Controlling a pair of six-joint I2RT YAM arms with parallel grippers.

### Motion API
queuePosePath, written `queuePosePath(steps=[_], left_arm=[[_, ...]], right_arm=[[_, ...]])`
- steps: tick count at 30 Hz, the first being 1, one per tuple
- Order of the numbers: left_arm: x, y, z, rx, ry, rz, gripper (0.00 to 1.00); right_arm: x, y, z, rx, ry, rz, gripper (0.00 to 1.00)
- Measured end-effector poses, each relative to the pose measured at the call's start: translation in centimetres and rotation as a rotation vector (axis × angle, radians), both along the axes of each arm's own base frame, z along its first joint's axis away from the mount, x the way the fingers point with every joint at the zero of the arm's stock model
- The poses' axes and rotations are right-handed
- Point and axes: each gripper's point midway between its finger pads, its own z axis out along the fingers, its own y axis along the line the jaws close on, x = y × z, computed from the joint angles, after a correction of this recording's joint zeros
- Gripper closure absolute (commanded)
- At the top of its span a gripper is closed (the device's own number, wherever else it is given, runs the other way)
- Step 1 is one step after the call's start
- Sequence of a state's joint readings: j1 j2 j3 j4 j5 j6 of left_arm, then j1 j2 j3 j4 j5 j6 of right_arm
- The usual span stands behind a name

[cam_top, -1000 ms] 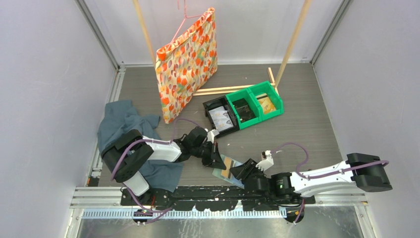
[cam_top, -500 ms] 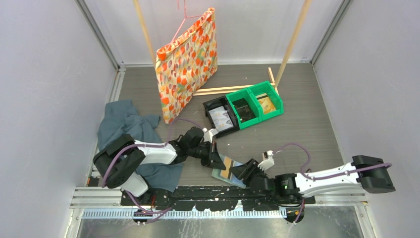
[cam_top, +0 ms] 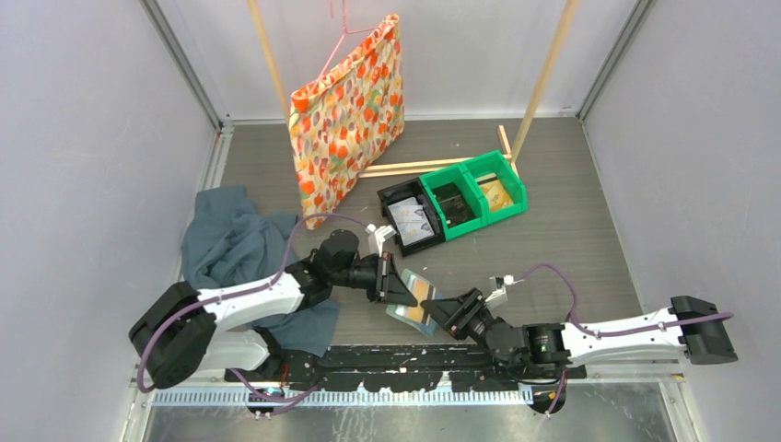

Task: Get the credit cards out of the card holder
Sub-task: Remove the credit card from the card holder.

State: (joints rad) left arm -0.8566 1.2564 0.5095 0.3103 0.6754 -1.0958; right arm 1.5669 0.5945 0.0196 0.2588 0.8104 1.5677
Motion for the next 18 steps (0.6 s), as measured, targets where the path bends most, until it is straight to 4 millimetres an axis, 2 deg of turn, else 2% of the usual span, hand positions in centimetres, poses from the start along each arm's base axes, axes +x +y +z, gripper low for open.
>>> queuePosePath(steps=[9, 18], left_arm=[[0.0, 1.2, 4.4, -0.099, -0.066, 0.024, 0.99], [0.1, 1.8, 6.1, -0.142, -0.086, 0.039, 0.99]], right_arm=[[-0.4, 0.8, 4.5, 0.114, -0.091, 0.049, 0.57], [-1.0, 1.6, 8.1, 0.140, -0.178, 0.100, 0.59]])
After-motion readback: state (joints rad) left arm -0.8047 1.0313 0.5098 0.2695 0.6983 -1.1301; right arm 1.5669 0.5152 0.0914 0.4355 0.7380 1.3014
